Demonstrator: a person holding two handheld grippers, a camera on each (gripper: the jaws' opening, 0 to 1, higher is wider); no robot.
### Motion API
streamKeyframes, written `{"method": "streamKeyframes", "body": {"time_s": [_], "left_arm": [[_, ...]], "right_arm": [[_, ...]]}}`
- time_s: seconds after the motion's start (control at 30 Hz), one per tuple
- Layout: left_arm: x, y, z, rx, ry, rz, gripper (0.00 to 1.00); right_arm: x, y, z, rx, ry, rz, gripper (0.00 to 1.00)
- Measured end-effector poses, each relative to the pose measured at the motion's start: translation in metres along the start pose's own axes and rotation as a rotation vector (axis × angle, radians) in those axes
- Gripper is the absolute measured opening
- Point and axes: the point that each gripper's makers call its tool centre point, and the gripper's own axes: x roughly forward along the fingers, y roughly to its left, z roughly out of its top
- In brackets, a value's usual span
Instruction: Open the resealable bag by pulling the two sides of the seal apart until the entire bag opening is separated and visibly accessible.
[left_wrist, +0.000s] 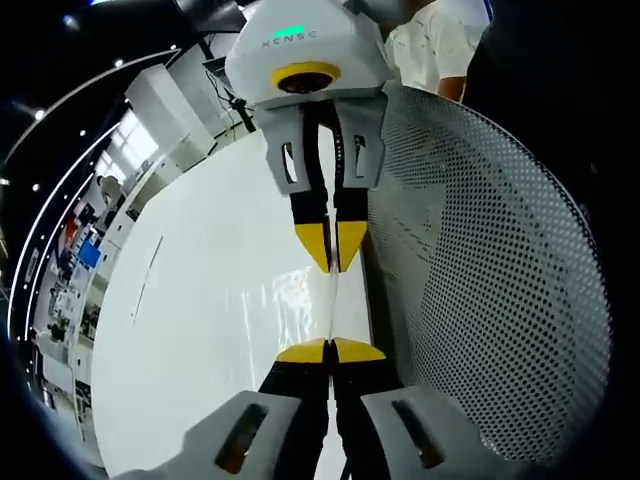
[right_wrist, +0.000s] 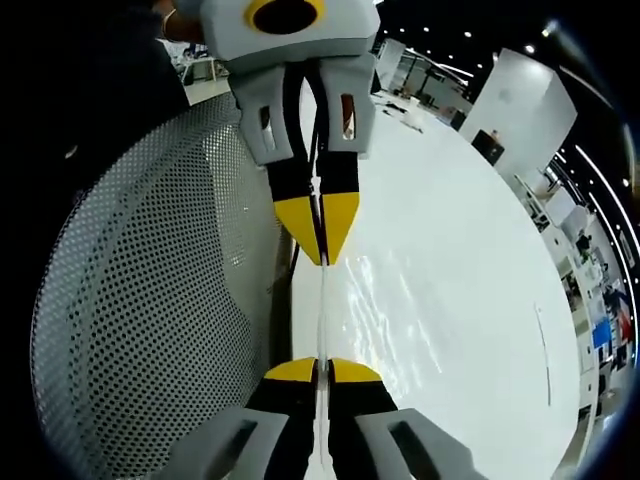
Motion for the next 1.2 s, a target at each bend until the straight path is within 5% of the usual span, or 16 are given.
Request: {"method": "streamKeyframes", "body": {"time_s": [1.2], "left_arm": [[-0.005, 0.007, -0.019, -0.003, 0.032, 0.027, 0.0]], "right_arm": [[-0.01, 0.001, -0.028, 0.048, 0.045, -0.009, 0.0]]}}
